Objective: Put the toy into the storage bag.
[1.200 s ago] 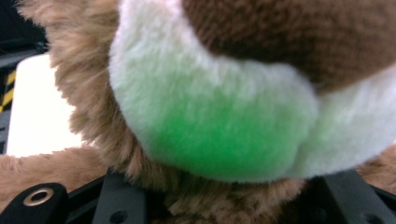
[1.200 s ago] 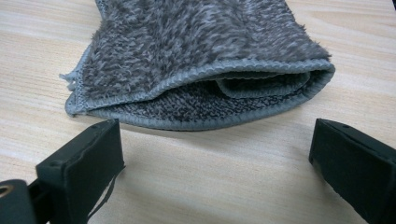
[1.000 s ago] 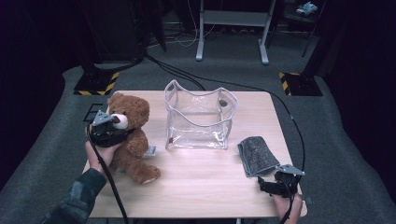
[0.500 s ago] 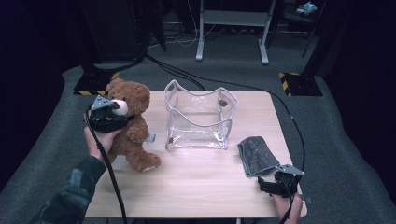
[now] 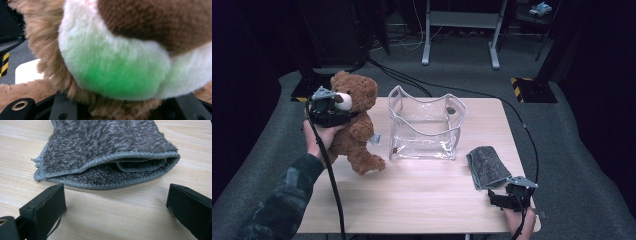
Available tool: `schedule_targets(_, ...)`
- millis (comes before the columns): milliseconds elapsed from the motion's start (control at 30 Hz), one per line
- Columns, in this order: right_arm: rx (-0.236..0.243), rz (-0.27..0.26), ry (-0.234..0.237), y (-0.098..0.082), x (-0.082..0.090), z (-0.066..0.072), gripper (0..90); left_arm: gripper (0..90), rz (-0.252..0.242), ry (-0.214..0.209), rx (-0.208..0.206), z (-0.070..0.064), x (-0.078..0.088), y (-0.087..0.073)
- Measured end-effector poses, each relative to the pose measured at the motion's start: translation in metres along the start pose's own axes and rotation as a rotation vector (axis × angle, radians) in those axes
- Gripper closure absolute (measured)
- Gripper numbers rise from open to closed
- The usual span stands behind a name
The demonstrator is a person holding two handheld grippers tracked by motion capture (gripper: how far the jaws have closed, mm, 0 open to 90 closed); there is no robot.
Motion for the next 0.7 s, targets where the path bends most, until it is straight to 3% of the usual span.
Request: schedule_targets(700, 0.000, 0.001, -0.002, 0.000, 0.000, 0.000, 1.8, 50.3, -0.011, -0.017, -0.070, -0.020, 0.001, 0.070)
Point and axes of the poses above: each handheld gripper's, and its own axes: x roughly backward along the jaws, y roughly out of its top, z roughly to its left, the point moved 9 cm from there along -x, roughly forward along the jaws, and after that the axes turned 11 degrees about -y, right-handed, at the moved point
